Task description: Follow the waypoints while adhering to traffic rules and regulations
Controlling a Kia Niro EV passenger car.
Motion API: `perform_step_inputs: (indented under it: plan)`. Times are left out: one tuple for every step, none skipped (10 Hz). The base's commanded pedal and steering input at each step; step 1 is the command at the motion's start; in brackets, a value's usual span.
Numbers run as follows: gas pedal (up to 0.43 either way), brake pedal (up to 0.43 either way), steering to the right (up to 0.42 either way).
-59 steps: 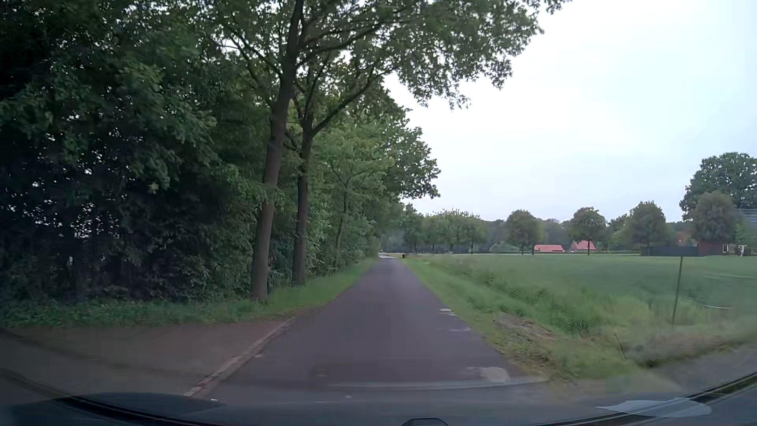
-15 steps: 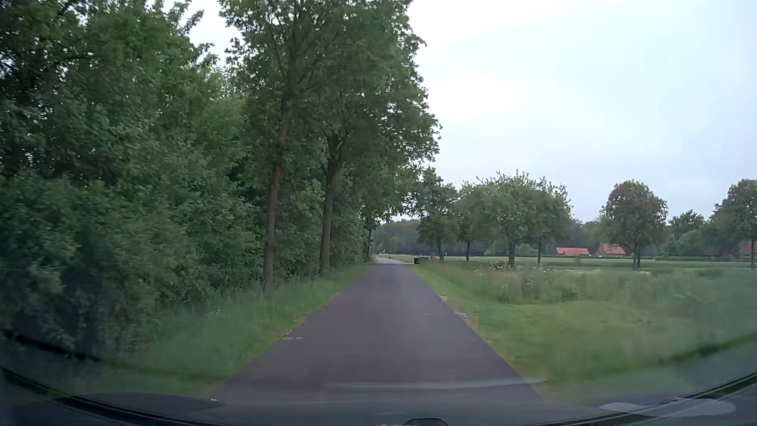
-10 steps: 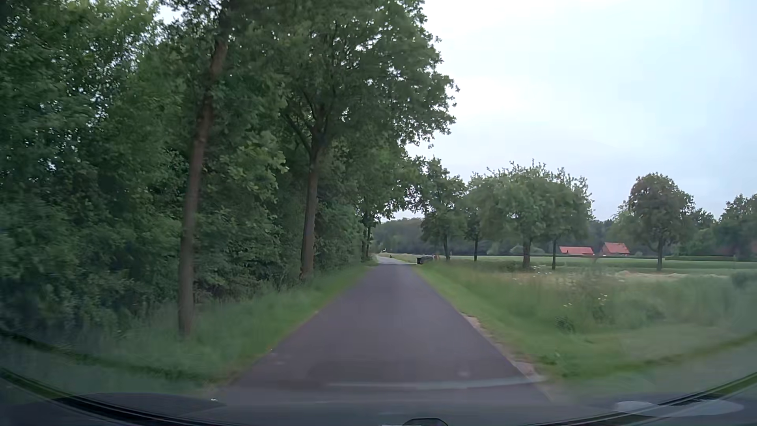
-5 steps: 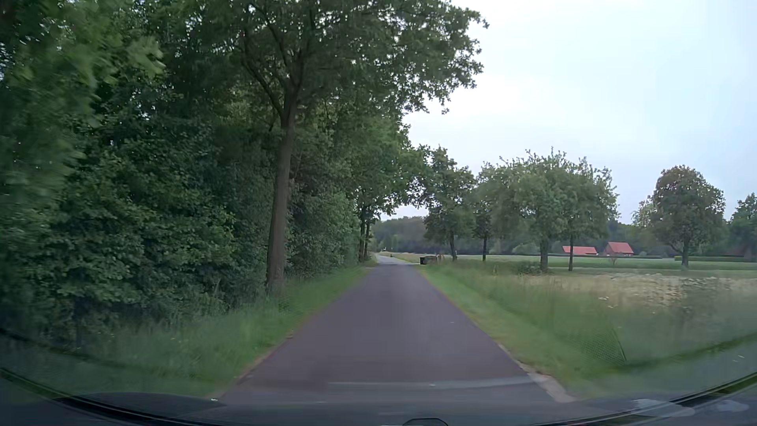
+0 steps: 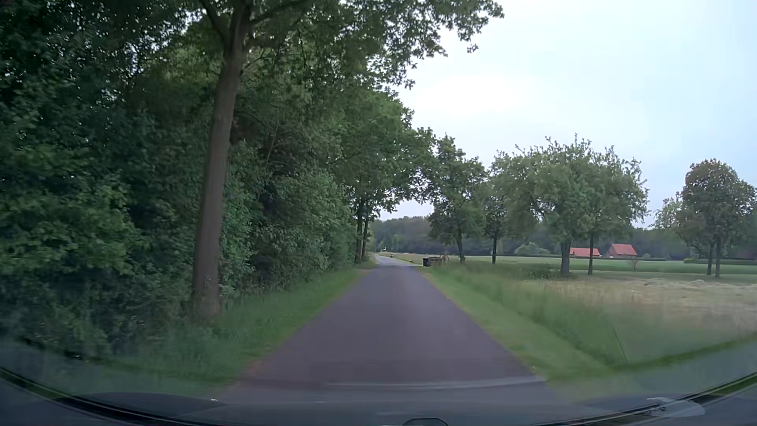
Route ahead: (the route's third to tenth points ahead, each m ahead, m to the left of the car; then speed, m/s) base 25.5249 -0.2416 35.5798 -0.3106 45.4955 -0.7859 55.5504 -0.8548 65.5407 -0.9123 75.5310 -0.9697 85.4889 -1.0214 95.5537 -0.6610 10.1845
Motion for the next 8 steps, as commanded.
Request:
perform_step_inputs:
  plan:
    - [0.177,0.000,0.010]
    - [0.177,0.000,0.005]
    - [0.177,0.000,0.004]
    - [0.177,0.000,0.004]
    - [0.189,0.000,0.004]
    - [0.189,0.000,0.004]
    - [0.189,0.000,0.003]
    - [0.189,0.000,0.001]
